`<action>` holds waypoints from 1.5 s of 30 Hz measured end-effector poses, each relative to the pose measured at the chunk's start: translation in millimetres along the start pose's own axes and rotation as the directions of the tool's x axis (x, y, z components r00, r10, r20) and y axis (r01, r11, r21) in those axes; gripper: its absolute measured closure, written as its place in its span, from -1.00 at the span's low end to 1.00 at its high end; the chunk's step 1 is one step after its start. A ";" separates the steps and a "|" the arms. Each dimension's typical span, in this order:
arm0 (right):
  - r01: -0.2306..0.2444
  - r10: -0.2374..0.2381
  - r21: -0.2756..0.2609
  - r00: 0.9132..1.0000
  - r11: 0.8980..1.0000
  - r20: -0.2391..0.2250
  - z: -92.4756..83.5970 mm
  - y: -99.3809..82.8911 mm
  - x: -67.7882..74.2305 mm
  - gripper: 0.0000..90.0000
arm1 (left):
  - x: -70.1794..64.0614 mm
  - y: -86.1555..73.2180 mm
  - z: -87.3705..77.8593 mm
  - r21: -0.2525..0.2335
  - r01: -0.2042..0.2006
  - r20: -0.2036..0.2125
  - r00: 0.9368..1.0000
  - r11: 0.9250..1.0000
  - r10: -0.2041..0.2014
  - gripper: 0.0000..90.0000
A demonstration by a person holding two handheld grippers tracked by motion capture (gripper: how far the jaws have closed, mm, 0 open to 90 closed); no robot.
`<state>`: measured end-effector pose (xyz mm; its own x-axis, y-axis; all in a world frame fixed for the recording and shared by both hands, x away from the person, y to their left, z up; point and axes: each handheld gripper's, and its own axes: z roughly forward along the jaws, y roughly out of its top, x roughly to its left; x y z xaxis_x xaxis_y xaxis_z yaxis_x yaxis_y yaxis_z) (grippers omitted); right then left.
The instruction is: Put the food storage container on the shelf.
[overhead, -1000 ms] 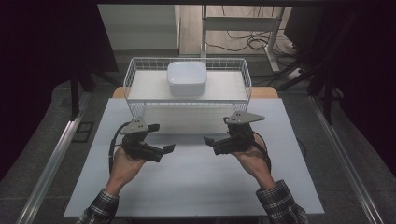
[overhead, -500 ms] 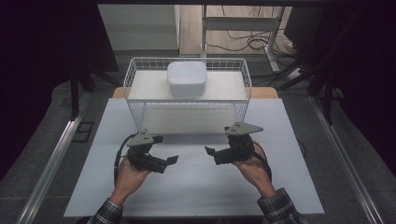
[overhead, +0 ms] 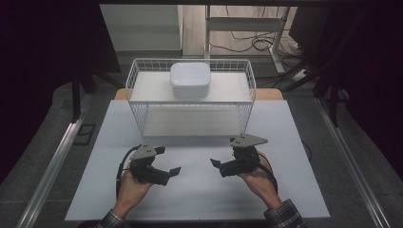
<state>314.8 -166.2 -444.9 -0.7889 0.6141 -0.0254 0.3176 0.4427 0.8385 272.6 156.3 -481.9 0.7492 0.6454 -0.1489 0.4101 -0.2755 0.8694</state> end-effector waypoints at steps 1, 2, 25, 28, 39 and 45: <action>0.004 -0.004 0.006 1.000 1.000 0.005 0.0 -2.2 0.7 -1.00 | 0.0 -2.8 -0.8 0.000 0.004 0.000 1.000 1.000 -0.004 -0.92; 0.009 -0.009 0.012 1.000 1.000 0.005 0.0 -4.3 1.2 -1.00 | 0.0 -5.4 -1.7 0.004 0.006 -0.003 1.000 1.000 -0.006 -0.92; -0.024 0.023 0.019 0.998 1.000 0.051 -28.0 -39.4 1.1 -1.00 | -8.0 -38.4 -21.0 0.040 -0.005 -0.041 0.999 0.999 0.006 -0.95; -0.032 0.031 0.018 0.998 0.999 0.062 -31.5 -44.0 -0.7 -1.00 | -9.0 -42.2 -24.0 0.043 -0.001 -0.047 0.999 0.999 0.003 -0.95; -0.048 0.046 0.026 0.994 0.998 0.098 -46.4 -61.3 -6.8 -1.00 | -12.7 -56.5 -33.7 0.077 -0.002 -0.087 0.996 0.997 0.009 -0.95; -0.046 0.043 0.029 0.993 0.999 0.107 -54.1 -71.2 -7.2 -1.00 | -13.5 -64.0 -35.7 0.083 0.013 -0.090 0.996 0.996 -0.005 -0.95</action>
<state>269.4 -237.5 -475.0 -0.7138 0.6988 -0.0475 0.3687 0.4325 0.8228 217.7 190.6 -518.7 0.6970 0.7085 -0.1106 0.4617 -0.3255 0.8251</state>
